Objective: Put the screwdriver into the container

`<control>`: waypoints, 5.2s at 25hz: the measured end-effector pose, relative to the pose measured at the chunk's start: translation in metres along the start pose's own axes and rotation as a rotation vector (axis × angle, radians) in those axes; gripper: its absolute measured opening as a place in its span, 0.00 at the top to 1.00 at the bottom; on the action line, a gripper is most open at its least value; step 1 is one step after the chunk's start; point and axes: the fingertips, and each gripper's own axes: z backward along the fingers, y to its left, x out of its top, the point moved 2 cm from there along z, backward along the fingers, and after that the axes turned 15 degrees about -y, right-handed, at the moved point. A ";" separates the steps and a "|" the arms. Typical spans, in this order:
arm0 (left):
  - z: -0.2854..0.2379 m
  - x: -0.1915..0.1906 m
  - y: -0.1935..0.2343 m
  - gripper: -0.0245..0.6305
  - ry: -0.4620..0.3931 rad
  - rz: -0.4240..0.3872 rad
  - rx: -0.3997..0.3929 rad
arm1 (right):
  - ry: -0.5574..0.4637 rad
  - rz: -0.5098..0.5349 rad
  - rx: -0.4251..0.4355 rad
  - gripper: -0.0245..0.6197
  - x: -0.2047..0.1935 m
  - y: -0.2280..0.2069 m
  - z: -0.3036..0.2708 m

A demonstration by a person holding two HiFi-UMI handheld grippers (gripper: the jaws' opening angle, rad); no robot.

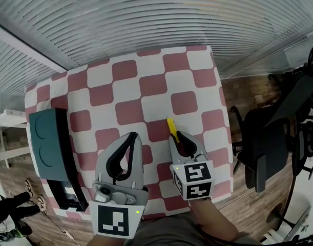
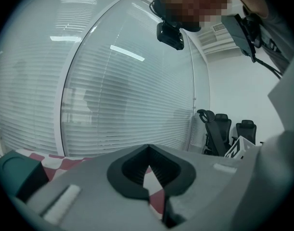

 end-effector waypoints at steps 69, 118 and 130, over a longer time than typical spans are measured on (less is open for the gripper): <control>0.297 0.185 0.062 0.96 -0.381 -0.386 0.517 | -0.696 0.244 0.718 0.82 0.178 0.310 0.221; 0.404 0.164 0.172 0.96 -0.338 -0.257 0.207 | -0.599 0.218 0.362 0.82 0.097 0.460 0.208; 0.389 0.127 0.221 0.96 -0.248 -0.171 0.148 | -0.396 0.189 0.253 0.82 0.038 0.465 0.138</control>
